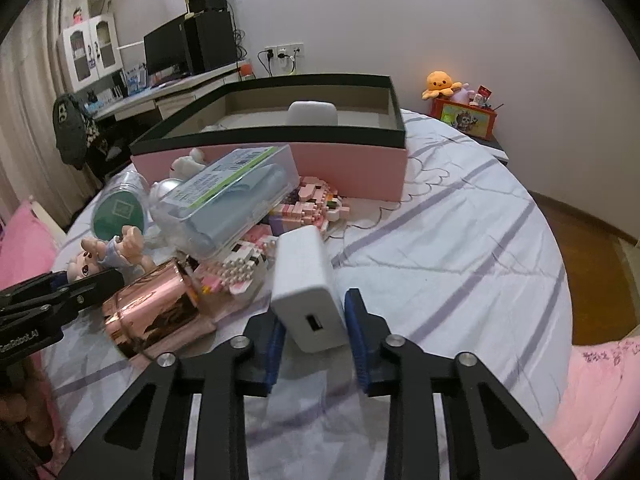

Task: Organize rigid objects
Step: 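Grasp the pig doll with the left gripper while the right grasps the white charger, then lift the pig doll and white charger into the pink box and release both, then withdraw both grippers from the box back over the bed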

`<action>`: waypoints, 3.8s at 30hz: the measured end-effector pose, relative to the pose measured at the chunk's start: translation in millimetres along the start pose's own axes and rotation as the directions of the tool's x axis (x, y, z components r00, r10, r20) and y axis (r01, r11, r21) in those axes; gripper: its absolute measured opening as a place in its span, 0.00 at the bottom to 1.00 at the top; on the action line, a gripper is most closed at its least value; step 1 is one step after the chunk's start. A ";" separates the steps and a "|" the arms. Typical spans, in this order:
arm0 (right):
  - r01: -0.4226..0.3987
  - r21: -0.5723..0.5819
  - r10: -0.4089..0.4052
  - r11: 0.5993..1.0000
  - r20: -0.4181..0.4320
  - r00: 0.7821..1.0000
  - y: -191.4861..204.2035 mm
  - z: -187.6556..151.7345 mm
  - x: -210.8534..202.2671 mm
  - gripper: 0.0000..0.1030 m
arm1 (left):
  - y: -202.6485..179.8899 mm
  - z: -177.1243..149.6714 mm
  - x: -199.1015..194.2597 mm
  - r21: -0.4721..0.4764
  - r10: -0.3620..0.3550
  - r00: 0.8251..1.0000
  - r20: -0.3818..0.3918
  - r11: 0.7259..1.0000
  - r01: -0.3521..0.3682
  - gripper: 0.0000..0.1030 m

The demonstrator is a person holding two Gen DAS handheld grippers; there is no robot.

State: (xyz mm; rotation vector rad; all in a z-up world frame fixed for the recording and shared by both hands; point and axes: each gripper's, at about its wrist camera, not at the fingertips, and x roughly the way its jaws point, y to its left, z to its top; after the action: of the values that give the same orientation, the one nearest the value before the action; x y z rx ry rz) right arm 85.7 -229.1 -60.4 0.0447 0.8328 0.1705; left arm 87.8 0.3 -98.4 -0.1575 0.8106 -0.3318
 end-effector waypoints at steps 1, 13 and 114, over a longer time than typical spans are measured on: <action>-0.008 0.006 0.007 1.000 0.003 1.000 -1.2 -0.5 -2.8 0.25 | -0.1 -1.7 -2.4 0.002 0.002 1.000 0.004 1.000 -0.002 0.43; -0.023 0.027 0.024 0.999 -0.038 0.999 -5.5 4.8 23.4 0.23 | 4.9 -6.4 -3.4 -0.004 0.008 1.000 0.003 1.000 -0.008 0.43; -0.079 0.140 0.072 0.987 0.055 0.996 -34.9 175.9 60.4 0.84 | -18.2 196.2 53.0 0.119 0.177 0.974 0.139 0.974 -0.194 1.00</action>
State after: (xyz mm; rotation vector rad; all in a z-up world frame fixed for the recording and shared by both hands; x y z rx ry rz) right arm 260.3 -248.5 10.0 0.2140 0.7930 0.1801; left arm 261.2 -33.0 3.8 0.0212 0.6682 -0.1952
